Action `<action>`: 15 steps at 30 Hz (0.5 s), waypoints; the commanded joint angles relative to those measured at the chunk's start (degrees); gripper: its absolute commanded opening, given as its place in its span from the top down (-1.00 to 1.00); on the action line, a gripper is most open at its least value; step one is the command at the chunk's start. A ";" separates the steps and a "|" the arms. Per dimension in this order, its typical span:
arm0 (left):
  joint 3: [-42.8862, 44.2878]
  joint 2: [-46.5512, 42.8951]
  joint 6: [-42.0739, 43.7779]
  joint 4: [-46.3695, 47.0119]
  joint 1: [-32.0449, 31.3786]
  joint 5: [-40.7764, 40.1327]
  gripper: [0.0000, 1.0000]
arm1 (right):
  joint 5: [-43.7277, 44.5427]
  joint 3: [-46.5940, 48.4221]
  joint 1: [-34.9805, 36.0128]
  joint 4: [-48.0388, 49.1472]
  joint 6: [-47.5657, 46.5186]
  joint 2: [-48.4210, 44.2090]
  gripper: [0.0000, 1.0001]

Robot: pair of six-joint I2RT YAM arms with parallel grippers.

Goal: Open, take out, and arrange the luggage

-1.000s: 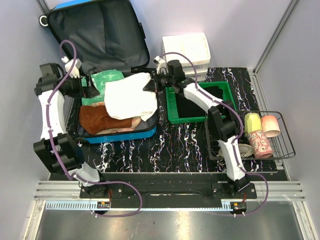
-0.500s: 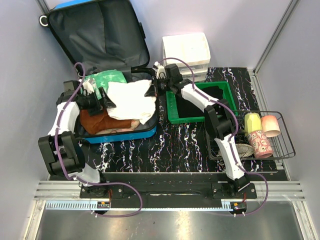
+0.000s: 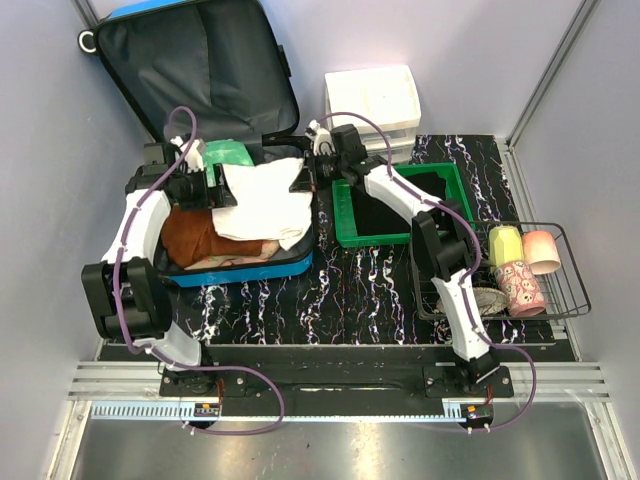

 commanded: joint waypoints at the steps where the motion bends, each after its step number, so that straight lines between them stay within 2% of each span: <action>1: 2.90 -5.83 6.23 0.88 1.45 -4.90 -0.89 | -2.32 2.34 -1.84 -6.08 0.34 -10.25 1.00; 8: 2.73 -7.85 8.96 -0.01 2.34 -6.83 -0.94 | -1.10 -0.12 -9.31 -28.12 -6.60 -14.74 1.00; 12: 2.46 -7.94 9.75 -0.10 2.34 -6.05 -0.98 | -0.12 1.64 -17.20 -34.92 -9.32 -14.31 1.00; 15: 2.64 -7.85 10.98 -0.44 2.34 -4.73 -0.98 | 1.28 2.34 -21.61 -37.47 -14.68 -14.04 1.00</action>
